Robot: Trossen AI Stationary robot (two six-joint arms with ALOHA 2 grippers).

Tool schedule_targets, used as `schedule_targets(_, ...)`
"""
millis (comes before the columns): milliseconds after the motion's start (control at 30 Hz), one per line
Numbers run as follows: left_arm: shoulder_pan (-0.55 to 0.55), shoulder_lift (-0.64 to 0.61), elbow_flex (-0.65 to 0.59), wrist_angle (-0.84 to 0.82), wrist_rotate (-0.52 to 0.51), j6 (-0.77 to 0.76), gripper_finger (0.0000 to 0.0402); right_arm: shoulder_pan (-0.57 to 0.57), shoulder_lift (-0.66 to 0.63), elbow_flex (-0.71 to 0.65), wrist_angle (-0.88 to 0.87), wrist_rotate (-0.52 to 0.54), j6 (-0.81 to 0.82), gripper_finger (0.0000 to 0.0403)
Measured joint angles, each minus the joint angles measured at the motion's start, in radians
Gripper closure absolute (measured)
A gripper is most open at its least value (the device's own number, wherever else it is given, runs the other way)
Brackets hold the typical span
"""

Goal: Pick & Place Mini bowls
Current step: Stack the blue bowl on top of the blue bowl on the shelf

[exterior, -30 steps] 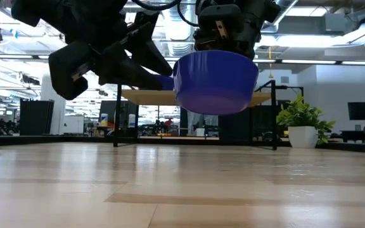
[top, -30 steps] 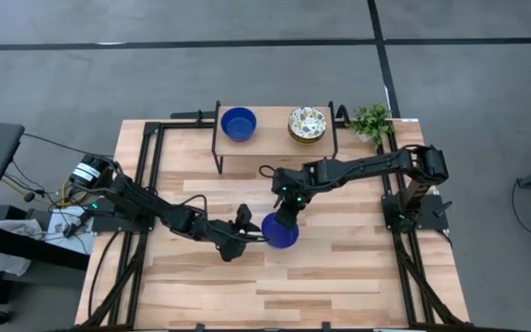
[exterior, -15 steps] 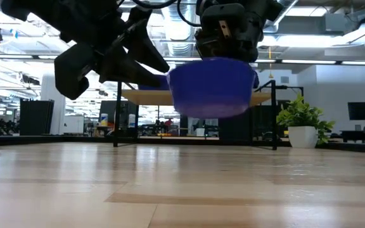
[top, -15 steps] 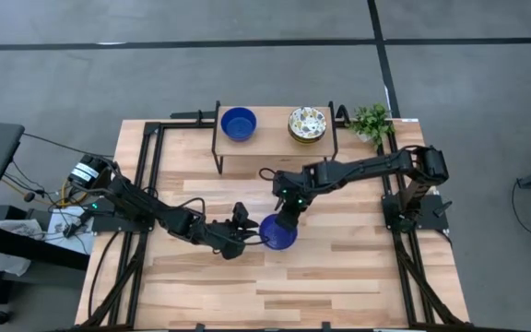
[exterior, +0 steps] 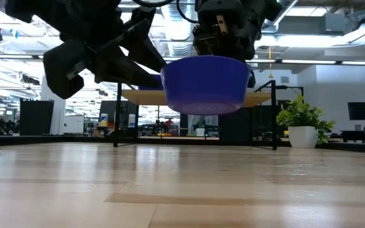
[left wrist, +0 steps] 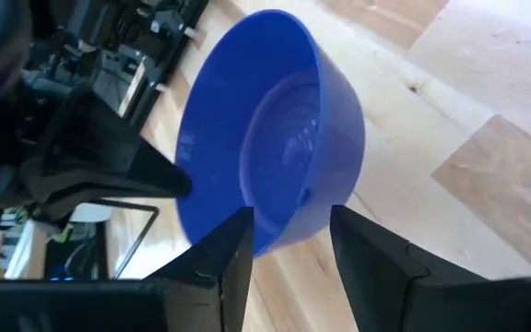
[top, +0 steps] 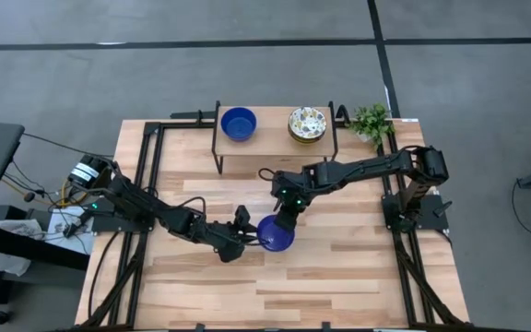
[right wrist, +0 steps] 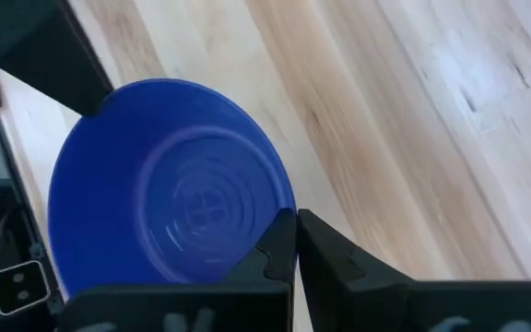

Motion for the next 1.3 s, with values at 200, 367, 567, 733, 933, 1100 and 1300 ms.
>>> schedule_targets(200,0.035,0.0,0.0,0.017,0.045,0.0,0.0257,-0.003,0.0,0.0,0.013,-0.022,-0.004,0.0403)
schedule_targets(367,0.057,0.0,0.0,0.019,0.14,-0.001,0.0257,-0.003,0.0,0.0,0.018,-0.025,-0.01,0.0403)
schedule_targets(567,0.059,0.0,0.0,0.019,0.182,-0.013,0.0257,-0.003,0.0,0.0,0.035,-0.026,-0.016,0.0403)
schedule_targets(733,0.059,0.0,0.0,0.019,0.216,-0.039,0.0257,-0.003,0.0,0.0,0.051,-0.05,-0.017,0.0403)
schedule_targets(933,0.059,0.0,0.0,0.009,0.221,-0.039,0.0281,-0.003,0.0,0.0,0.053,-0.05,-0.029,0.0403)
schedule_targets(1100,0.059,0.0,0.0,0.002,0.226,-0.038,0.0343,-0.003,0.0,0.0,0.055,-0.05,-0.038,0.0403)
schedule_targets(1300,0.058,0.002,0.0,-0.007,0.239,-0.036,0.039,-0.005,0.0,0.0,0.081,-0.046,-0.045,0.0403)
